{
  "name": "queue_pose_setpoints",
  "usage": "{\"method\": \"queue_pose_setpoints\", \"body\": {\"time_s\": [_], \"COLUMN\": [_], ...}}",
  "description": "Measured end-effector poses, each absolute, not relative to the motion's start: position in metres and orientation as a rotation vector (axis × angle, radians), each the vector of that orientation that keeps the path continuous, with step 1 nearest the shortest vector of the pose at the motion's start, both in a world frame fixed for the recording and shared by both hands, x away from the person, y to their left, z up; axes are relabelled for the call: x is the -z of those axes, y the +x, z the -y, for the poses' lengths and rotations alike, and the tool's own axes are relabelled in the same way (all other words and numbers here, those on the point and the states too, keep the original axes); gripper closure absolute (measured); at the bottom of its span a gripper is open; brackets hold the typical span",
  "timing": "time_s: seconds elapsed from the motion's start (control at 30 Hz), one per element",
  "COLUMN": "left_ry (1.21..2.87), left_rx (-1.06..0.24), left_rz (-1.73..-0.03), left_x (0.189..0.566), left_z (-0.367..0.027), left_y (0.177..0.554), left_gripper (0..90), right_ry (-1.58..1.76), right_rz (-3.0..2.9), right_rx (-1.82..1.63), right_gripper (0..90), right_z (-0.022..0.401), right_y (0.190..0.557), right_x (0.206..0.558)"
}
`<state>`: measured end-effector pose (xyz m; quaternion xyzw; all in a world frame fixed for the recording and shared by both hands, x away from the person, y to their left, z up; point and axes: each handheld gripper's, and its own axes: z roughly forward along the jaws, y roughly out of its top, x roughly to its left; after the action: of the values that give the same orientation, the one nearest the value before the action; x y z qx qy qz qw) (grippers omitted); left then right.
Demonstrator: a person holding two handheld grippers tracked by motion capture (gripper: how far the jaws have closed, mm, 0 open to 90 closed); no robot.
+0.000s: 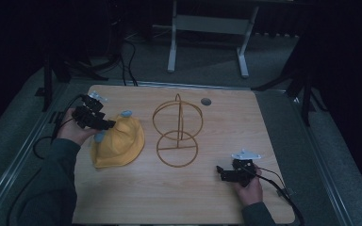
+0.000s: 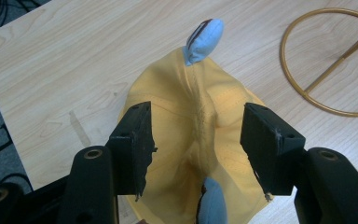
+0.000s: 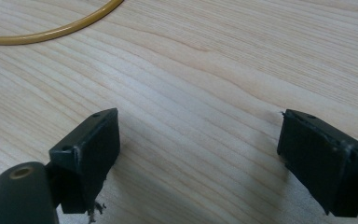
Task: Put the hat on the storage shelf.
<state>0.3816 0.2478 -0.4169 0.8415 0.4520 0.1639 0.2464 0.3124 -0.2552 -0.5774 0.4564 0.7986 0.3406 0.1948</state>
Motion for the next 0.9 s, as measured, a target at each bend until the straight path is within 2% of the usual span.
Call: {"method": "queue_pose_setpoints", "body": {"time_s": [0.67,0.9], "left_ry": [2.307,2.332], "left_rx": [-0.453,-0.447], "left_rz": [-1.256,-1.259], "left_x": [0.4076,0.4089], "left_z": [-0.2418,-0.2396], "left_y": [0.384,0.3858], "left_gripper": [45.2,48.7], "right_ry": [1.279,1.279], "right_rz": [-2.238,-2.239], "right_rx": [-0.955,-0.954], "right_gripper": [12.8,12.8], "right_z": [0.2552,0.2552], "right_y": [0.3124,0.3124], "right_x": [0.5774,0.5774]}}
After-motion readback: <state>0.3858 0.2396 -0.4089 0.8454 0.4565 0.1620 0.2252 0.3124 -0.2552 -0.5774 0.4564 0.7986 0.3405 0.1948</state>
